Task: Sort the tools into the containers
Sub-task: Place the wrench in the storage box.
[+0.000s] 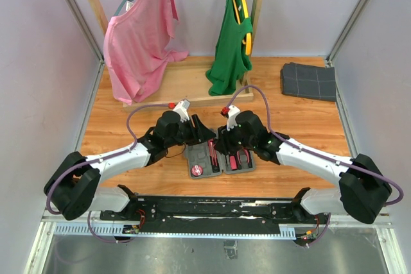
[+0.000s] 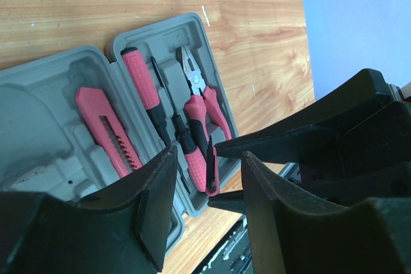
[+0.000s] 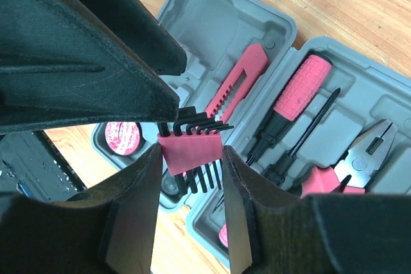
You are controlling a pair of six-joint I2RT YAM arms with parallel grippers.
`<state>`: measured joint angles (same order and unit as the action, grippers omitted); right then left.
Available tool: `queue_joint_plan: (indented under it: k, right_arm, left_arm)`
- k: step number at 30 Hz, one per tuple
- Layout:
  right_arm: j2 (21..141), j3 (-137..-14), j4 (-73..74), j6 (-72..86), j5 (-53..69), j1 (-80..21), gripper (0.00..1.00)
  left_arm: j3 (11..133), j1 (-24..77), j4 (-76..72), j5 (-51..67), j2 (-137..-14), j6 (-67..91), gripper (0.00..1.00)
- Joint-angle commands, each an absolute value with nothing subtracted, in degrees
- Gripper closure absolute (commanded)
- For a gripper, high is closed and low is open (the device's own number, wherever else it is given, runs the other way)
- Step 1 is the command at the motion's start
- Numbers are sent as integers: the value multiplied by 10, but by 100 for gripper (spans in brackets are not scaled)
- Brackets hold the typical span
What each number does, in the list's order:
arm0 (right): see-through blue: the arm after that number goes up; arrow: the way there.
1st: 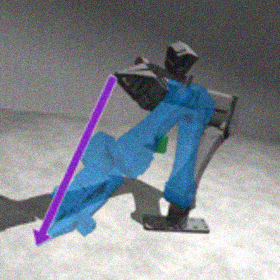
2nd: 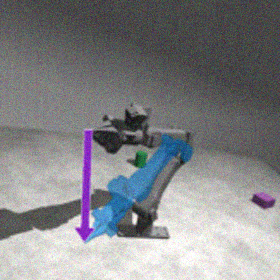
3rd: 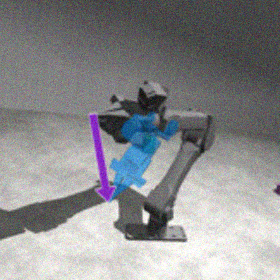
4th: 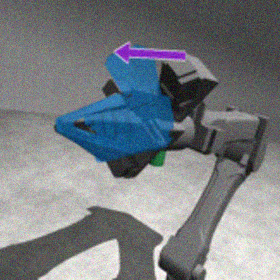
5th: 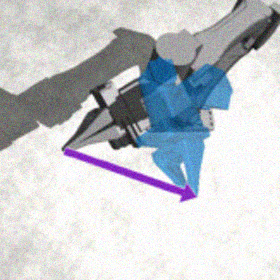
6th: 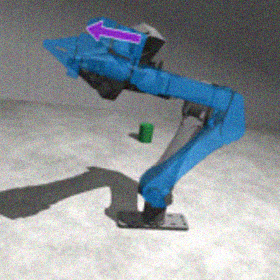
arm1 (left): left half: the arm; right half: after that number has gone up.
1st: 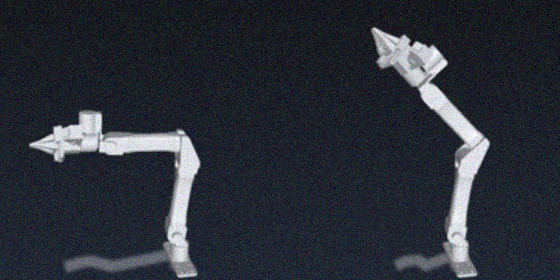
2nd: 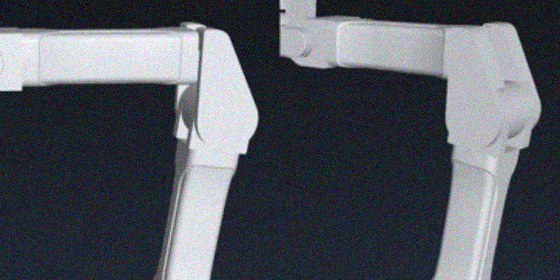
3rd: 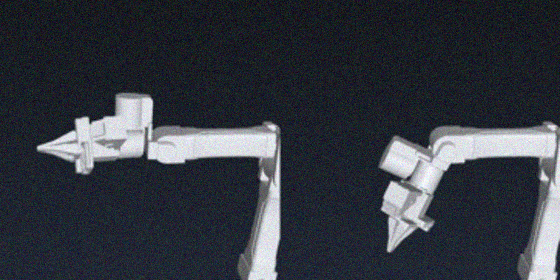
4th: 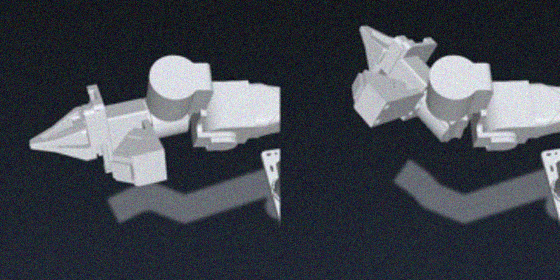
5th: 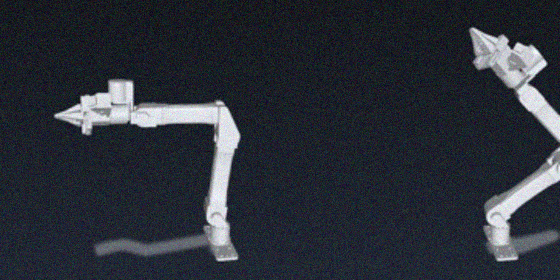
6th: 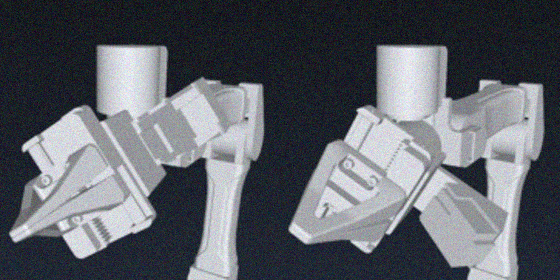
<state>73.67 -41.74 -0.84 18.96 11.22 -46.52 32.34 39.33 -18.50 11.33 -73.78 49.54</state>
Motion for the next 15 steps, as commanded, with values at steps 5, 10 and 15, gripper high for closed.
queue_joint_plan:
  k: [5,10,15]
  right_arm:
    - [721,-434,-35,177,108,-475,71]
    - [710,-432,-47,176,106,-476,71]
    - [706,-433,-55,172,111,-476,71]
  left_arm:
    - [330,389,-211,138,-747,489,53]
    - [333,390,-213,146,-754,486,56]
    - [333,391,-213,150,-757,485,61]
